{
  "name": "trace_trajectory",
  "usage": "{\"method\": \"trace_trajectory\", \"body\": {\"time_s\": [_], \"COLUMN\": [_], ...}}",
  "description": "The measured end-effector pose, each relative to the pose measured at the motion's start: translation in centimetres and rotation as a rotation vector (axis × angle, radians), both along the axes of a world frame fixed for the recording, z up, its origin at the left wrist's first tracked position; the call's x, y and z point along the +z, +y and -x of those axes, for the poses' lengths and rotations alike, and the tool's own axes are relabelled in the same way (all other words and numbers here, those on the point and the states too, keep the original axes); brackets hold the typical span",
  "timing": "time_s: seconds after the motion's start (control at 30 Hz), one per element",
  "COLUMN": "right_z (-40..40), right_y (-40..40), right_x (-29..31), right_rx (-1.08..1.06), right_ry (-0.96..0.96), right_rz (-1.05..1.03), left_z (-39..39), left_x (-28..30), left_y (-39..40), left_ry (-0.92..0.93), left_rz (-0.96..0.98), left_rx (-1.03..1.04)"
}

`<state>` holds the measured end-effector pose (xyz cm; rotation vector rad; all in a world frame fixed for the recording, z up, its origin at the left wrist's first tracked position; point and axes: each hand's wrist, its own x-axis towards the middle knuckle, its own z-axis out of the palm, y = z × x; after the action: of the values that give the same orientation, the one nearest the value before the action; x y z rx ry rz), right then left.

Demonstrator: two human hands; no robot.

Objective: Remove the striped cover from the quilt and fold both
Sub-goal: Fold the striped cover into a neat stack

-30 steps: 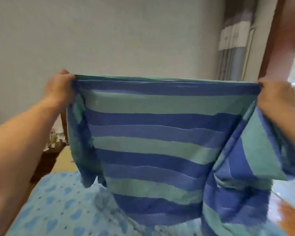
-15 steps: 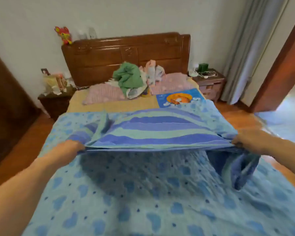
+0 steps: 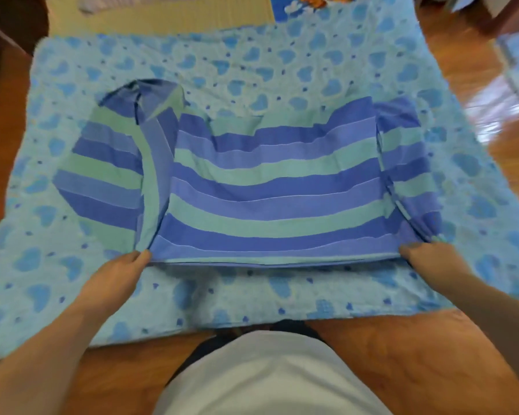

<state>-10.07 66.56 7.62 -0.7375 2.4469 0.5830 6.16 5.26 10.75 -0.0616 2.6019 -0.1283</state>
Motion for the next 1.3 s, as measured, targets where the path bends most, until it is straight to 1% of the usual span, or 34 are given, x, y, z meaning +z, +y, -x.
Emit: {"method": "trace_trajectory", "body": {"time_s": [0.03,0.1,0.13,0.17,0.23,0.27,0.37,0.4,0.47,0.53,0.63,0.67,0.7,0.73,0.77,0.83,0.87,0.9,0.93,0.97,1.0,1.03,1.1,1.2,1.23,1.27,1.3], "right_z": [-0.1,0.4,0.6,0.4,-0.4,-0.5,-1.1,-0.7,0.3,2.0,4.5,5.0,5.6,6.1,6.5,6.9,6.6,6.3,6.1,6.0,6.0,6.0,5.7,3.3,1.8,0.1,-1.6], "right_y": [0.2,0.3,0.3,-0.1,-0.3,-0.1,0.3,0.2,0.1,-0.6,-3.3,-4.7,-6.3,-8.1,-10.2,-15.0,-17.7,-20.5,-23.4,-25.9,-27.9,-29.2,-29.9,-26.6,-25.0,-23.6,-22.5], "right_x": [-0.2,-0.4,-0.6,-0.8,-1.4,-1.9,-2.3,-2.2,-2.0,-1.2,0.2,0.6,1.2,1.8,2.6,4.0,4.6,5.2,6.0,6.7,7.2,7.6,8.5,9.2,9.2,8.9,8.6], "right_rx": [0.084,0.157,0.085,0.076,0.097,0.145,0.133,0.124,0.135,0.142,0.182,0.166,0.139,0.134,0.121,-0.002,-0.097,-0.198,-0.285,-0.32,-0.303,-0.259,-0.17,0.045,0.104,0.141,0.143], "right_ry": [0.026,0.027,-0.031,-0.058,-0.026,0.016,-0.072,-0.104,-0.152,-0.185,-0.233,-0.24,-0.213,-0.137,-0.007,0.244,0.324,0.377,0.412,0.431,0.436,0.435,0.422,0.345,0.29,0.244,0.219], "right_rz": [-0.084,-0.146,-0.162,-0.2,-0.124,-0.099,-0.326,-0.326,-0.324,-0.319,-0.429,-0.441,-0.415,-0.351,-0.231,0.196,0.431,0.611,0.696,0.696,0.652,0.563,0.398,0.194,0.138,0.014,-0.13], "left_z": [0.1,0.5,0.7,0.9,1.3,1.4,1.2,1.1,0.8,0.6,0.5,0.6,0.8,1.0,1.1,1.3,1.3,1.3,1.5,1.6,1.7,1.8,1.7,1.0,0.5,0.0,-0.2], "left_x": [0.4,0.8,1.0,1.0,0.9,0.6,-0.4,-0.6,-1.0,-1.0,-0.3,0.0,0.4,0.7,1.0,1.4,1.5,1.5,1.5,1.6,1.5,1.4,0.9,-0.7,-1.1,-1.5,-1.7], "left_y": [-0.2,-0.6,-0.8,-0.9,-0.9,-0.8,0.2,0.5,0.9,1.4,1.8,1.9,2.0,2.0,2.0,1.9,1.8,1.6,1.2,0.7,-0.2,-1.4,-5.2,-13.9,-16.8,-19.0,-20.3], "left_ry": [0.01,-0.009,-0.034,-0.045,-0.042,-0.035,0.04,0.089,0.177,0.214,0.248,0.268,0.285,0.305,0.327,0.377,0.404,0.429,0.449,0.458,0.459,0.453,0.422,0.416,0.391,0.362,0.322], "left_rz": [0.028,0.078,0.084,0.081,0.084,0.079,0.011,-0.01,-0.025,-0.048,-0.082,-0.092,-0.103,-0.116,-0.134,-0.17,-0.188,-0.211,-0.236,-0.263,-0.287,-0.305,-0.305,-0.259,-0.223,-0.182,-0.151], "left_rx": [0.01,-0.006,-0.023,-0.038,-0.033,-0.003,0.091,0.092,0.011,-0.109,-0.193,-0.207,-0.223,-0.249,-0.276,-0.304,-0.303,-0.287,-0.25,-0.198,-0.149,-0.098,0.049,0.332,0.387,0.393,0.352]}}
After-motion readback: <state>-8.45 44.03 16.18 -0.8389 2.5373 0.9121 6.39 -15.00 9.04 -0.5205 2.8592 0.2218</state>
